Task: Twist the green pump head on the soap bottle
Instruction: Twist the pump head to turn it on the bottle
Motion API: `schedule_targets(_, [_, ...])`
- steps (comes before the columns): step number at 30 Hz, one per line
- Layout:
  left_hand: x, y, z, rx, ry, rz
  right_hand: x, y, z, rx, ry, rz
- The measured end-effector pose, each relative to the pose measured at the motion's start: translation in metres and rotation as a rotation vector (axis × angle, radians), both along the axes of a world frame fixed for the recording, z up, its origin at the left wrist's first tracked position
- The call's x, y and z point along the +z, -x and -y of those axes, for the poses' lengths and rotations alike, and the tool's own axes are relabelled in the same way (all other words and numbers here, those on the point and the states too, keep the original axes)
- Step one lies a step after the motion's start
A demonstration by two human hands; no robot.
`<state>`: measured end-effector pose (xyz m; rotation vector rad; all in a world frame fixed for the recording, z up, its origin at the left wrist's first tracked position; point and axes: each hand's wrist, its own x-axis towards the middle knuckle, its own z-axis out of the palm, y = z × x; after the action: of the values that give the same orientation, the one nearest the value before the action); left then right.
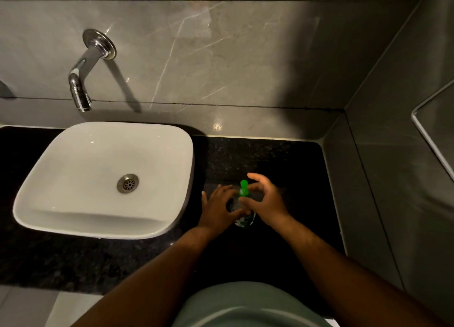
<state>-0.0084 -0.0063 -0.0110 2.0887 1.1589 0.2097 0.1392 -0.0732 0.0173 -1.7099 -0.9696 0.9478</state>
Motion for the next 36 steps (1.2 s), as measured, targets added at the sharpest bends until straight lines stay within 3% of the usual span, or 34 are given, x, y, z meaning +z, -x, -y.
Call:
schedule_targets(7, [-0.001, -0.001, 0.002, 0.016, -0.004, 0.0, -0.006, 0.0, 0.007, 0.044, -0.017, -0.074])
schedule_targets(13, [0.0, -0.001, 0.002, -0.021, 0.005, 0.017, -0.001, 0.006, 0.0, -0.02, 0.01, 0.018])
schedule_targets(18, [0.003, -0.001, 0.003, 0.012, 0.022, 0.019, 0.008, -0.002, 0.001, 0.12, 0.007, -0.037])
schedule_targets(23, [0.003, -0.002, 0.001, 0.025, 0.049, 0.021, 0.012, -0.017, -0.004, 0.278, 0.078, 0.053])
schedule_targets(36, [0.005, -0.011, 0.003, 0.0, -0.076, -0.107, -0.009, 0.0, -0.004, 0.034, 0.092, 0.264])
